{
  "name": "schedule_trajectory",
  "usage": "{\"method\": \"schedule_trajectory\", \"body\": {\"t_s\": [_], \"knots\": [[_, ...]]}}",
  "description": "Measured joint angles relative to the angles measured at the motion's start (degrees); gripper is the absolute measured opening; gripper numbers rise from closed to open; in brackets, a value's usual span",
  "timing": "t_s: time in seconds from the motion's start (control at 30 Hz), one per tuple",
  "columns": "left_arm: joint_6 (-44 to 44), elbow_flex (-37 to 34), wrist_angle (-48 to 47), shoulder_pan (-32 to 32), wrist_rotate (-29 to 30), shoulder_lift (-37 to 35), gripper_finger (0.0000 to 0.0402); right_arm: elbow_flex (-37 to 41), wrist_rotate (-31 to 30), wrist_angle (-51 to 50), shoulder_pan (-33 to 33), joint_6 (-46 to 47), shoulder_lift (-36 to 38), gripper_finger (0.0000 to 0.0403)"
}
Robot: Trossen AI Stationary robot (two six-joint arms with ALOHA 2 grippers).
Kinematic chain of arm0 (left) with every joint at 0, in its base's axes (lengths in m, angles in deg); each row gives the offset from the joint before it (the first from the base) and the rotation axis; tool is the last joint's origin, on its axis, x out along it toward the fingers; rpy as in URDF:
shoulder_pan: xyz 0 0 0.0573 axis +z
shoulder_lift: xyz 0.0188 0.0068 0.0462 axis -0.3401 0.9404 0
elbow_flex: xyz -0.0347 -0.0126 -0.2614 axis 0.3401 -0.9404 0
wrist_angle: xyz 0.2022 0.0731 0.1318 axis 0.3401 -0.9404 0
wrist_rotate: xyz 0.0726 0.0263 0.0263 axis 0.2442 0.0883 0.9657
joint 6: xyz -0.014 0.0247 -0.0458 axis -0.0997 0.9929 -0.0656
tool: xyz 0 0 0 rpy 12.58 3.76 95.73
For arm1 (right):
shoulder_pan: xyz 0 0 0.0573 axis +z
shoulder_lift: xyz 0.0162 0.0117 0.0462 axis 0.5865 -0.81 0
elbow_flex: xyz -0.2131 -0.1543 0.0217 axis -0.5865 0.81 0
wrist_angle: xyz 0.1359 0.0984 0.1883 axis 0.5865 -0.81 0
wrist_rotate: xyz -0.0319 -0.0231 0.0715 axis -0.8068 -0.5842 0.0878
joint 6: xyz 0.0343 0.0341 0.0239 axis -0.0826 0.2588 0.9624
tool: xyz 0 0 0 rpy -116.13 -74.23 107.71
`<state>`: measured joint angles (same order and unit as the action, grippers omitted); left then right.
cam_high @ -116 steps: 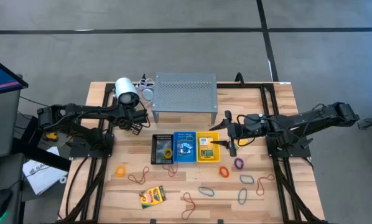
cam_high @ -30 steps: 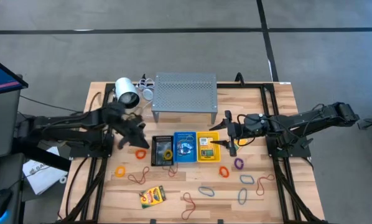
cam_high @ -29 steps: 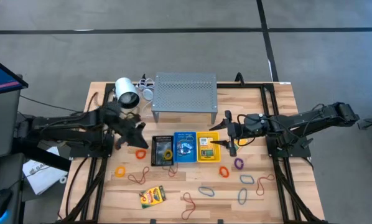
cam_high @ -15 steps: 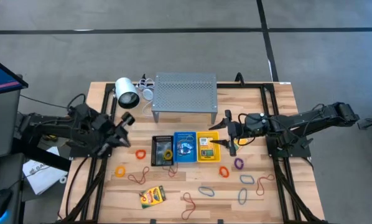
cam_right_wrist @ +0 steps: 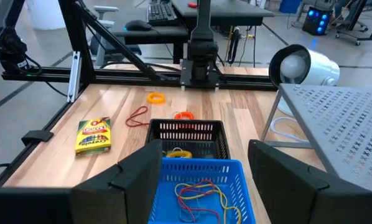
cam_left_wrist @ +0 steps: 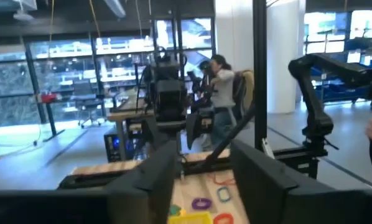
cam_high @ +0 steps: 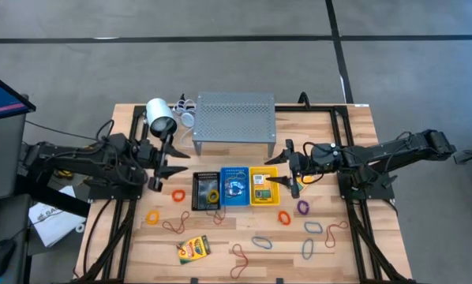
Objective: Pick & Place Office Desk Supplies
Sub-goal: Put the orange spring keychain into the black basket
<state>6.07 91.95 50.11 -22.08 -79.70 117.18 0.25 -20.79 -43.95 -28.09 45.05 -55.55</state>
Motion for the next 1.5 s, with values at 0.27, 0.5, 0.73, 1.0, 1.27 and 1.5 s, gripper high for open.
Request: {"method": "schedule_trajectory", "body": {"t_s": [0.27, 0.5, 0.73, 1.0, 1.27, 1.5], "knots": [[-1.28, 0.0, -7.3, -0.04, 1.57, 0.02, 0.0251, 0.0, -0.11, 0.28, 0.0, 0.63, 0.01, 0.0234], [0.16, 2.27, -18.91, -2.02, 11.56, 0.04, 0.0256, 0.0, -0.21, 4.15, -0.01, 0.59, 0.01, 0.0234], [-1.29, 6.59, -32.0, -5.24, 19.31, 0.02, 0.0244, 0.0, -0.21, 4.87, 0.0, 0.57, 0.01, 0.0234], [-8.63, 6.64, -41.27, -6.54, 19.41, 0.04, 0.0237, 0.0, -0.21, 4.87, -0.02, 0.42, -0.01, 0.0234], [-12.99, 6.64, -44.99, -6.54, 19.63, 2.71, 0.0237, 0.0, -0.21, 4.79, -0.02, 0.42, 0.0, 0.0234], [-15.0, 6.62, -45.66, -6.54, 19.64, 9.26, 0.0237, 0.0, -0.21, 4.69, -0.02, -0.02, 0.0, 0.0234]]}}
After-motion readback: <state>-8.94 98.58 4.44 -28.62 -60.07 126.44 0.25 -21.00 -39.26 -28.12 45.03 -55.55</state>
